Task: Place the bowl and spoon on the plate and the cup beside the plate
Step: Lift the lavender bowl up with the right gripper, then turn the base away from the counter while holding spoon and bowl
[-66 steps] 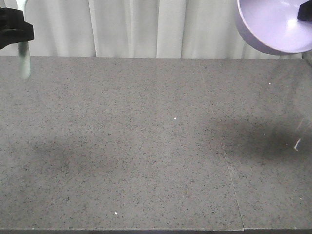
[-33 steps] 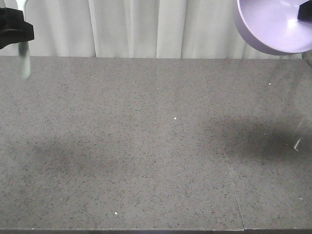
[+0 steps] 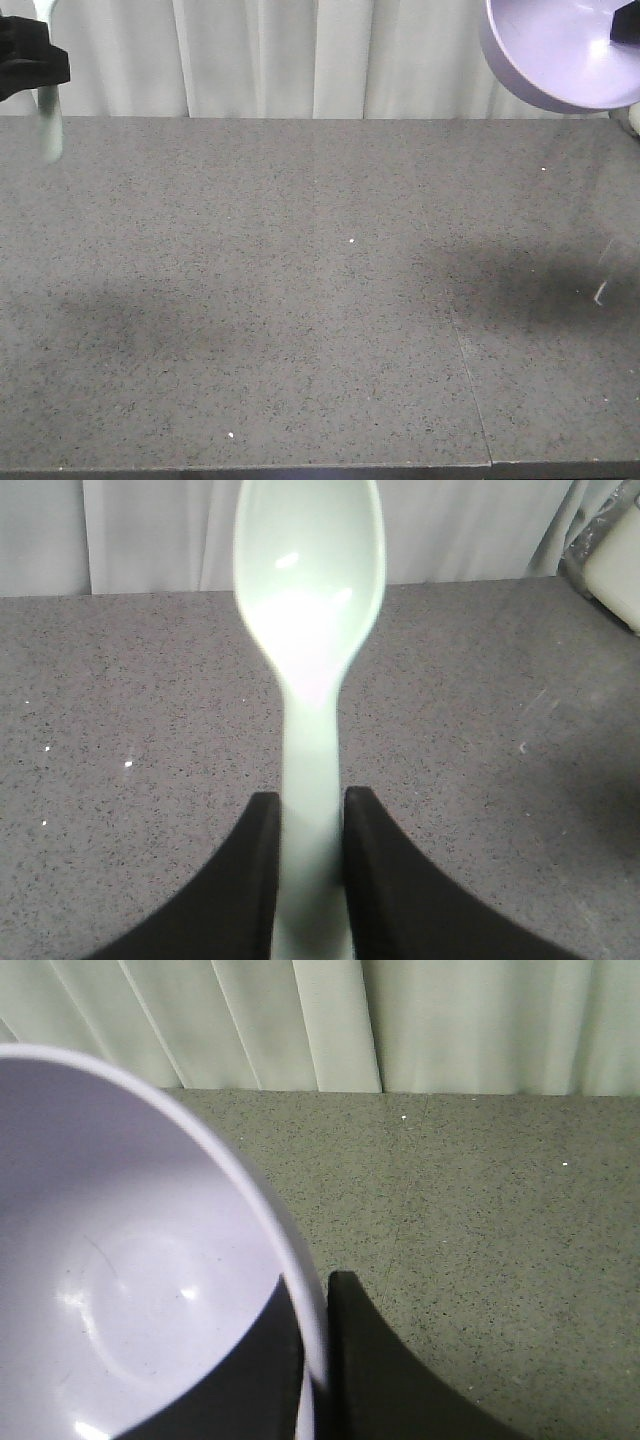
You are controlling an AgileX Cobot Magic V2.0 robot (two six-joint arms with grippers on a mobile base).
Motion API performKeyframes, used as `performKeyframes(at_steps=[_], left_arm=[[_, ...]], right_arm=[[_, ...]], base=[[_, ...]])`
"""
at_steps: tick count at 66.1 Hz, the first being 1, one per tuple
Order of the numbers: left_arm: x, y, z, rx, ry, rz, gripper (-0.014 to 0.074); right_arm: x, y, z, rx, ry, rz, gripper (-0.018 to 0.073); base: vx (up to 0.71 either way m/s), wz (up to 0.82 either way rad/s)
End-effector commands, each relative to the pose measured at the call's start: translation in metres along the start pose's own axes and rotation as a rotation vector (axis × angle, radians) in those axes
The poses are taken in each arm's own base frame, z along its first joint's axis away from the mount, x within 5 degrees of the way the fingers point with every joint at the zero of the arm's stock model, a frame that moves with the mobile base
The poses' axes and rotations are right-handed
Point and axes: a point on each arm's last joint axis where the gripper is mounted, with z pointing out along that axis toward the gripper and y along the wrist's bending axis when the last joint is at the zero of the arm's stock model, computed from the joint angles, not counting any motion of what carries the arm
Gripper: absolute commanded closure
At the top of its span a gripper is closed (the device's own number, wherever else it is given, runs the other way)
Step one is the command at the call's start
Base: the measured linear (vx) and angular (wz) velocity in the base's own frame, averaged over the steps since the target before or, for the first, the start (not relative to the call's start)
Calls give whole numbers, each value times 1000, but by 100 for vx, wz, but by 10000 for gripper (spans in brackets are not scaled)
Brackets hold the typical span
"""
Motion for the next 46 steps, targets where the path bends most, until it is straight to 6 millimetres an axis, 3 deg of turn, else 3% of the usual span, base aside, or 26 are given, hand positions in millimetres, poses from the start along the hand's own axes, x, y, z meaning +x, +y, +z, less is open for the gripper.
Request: performKeyframes(at_steps=[1,16,46], left_arm=[[-12,-4,-6,22,-94,-7,603],[-11,-1,7,16,-65,-14,603],[-11,-1,7,15,-62,-14,603]], right_arm=[[-12,7,-17,-3,-113,-10,569],[-12,7,-17,-4,-112,-10,569],[-12,7,-17,-4,-112,-10,569]], base=[[-1,-6],[-2,-7],[-1,-9]])
